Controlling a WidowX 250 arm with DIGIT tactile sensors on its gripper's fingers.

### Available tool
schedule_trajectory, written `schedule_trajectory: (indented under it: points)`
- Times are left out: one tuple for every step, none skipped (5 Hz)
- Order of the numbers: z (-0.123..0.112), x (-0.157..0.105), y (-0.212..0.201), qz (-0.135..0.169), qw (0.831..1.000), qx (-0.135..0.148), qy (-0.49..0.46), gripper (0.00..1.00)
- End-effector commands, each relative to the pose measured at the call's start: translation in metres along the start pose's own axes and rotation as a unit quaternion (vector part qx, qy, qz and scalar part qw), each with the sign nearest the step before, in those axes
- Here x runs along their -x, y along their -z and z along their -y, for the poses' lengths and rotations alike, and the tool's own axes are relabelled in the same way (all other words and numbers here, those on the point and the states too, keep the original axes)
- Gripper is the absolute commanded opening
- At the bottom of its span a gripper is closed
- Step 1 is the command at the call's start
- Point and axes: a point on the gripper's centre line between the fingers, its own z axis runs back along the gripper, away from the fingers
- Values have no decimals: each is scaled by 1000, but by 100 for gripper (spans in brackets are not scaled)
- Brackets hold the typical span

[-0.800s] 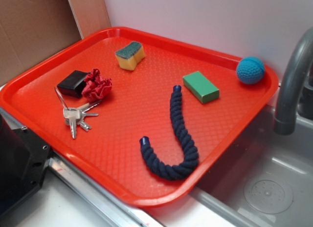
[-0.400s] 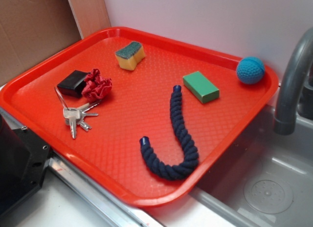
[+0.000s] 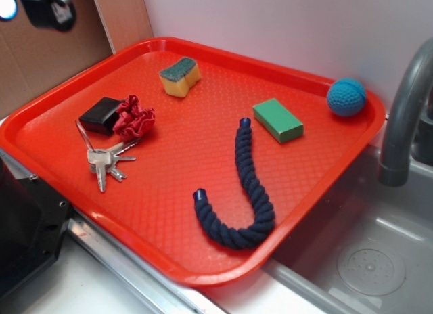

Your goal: Grab the silver keys.

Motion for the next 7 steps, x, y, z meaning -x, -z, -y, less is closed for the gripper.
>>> schedule_trajectory:
  points:
    - [-27,0,42,48,986,-22,-156,100]
    - [-44,7,68,41,978,-16,-204,100]
    - [-39,-1,95,33,978,9,-205,100]
    - [-22,-2,128,-8,976,49,-210,100]
    - [-4,-5,136,-35,975,49,-216,100]
    - [10,3,145,-88,964,39,-246,47]
    - [17,5,142,-95,967,29,-235,0]
